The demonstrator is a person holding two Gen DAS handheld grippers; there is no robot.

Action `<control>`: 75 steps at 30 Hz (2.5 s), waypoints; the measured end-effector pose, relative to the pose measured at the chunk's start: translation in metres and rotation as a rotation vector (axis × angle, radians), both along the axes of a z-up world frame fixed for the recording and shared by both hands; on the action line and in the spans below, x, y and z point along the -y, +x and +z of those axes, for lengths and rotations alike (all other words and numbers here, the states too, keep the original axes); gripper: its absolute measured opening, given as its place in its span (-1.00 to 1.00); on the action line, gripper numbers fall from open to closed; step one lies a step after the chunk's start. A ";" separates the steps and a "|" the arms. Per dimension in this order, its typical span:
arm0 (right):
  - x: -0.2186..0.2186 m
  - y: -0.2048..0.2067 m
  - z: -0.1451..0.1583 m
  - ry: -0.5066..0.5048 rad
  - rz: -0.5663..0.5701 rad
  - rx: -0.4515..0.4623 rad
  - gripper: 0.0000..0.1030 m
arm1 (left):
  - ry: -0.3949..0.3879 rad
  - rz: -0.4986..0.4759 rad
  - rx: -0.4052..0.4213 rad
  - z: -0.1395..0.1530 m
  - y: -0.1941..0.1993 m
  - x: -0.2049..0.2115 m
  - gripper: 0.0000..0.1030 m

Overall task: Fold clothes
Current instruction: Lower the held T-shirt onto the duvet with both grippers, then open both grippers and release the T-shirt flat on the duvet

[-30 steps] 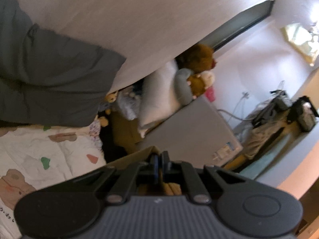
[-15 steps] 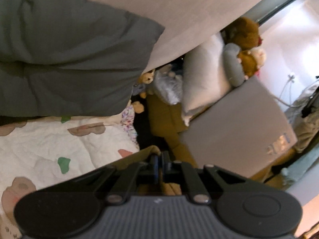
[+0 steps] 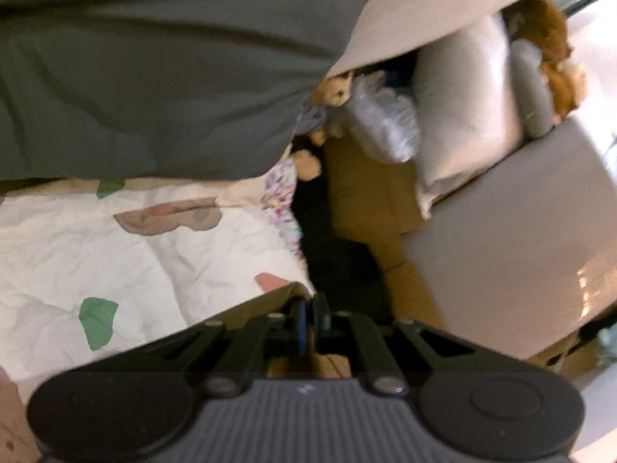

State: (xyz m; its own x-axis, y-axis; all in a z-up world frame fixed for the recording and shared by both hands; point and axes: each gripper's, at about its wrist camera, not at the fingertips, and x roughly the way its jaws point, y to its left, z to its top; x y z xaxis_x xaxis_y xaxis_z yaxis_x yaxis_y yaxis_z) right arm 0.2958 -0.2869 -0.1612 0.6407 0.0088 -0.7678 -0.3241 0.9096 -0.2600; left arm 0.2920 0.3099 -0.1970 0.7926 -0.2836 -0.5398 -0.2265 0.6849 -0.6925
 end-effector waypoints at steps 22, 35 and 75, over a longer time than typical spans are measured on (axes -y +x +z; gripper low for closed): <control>-0.008 0.085 -0.144 -0.015 -0.057 -0.125 -0.89 | 0.112 -0.029 -0.200 -0.152 0.116 0.007 -0.89; -0.007 0.075 -0.144 -0.013 -0.029 -0.123 -0.71 | 0.427 -0.242 -0.109 -0.115 0.105 0.044 -0.37; -0.084 0.072 -0.141 -0.102 0.350 -0.017 -0.17 | 1.344 -1.170 0.268 -0.159 0.068 0.205 -0.44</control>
State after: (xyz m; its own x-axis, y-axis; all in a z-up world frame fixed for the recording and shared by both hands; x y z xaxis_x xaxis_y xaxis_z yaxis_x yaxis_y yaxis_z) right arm 0.3682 -0.2027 -0.3022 0.5994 0.1478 -0.7867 -0.6164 0.7122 -0.3359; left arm 0.3604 0.1047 -0.3561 0.6191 -0.2236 -0.7528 0.7490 0.4565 0.4803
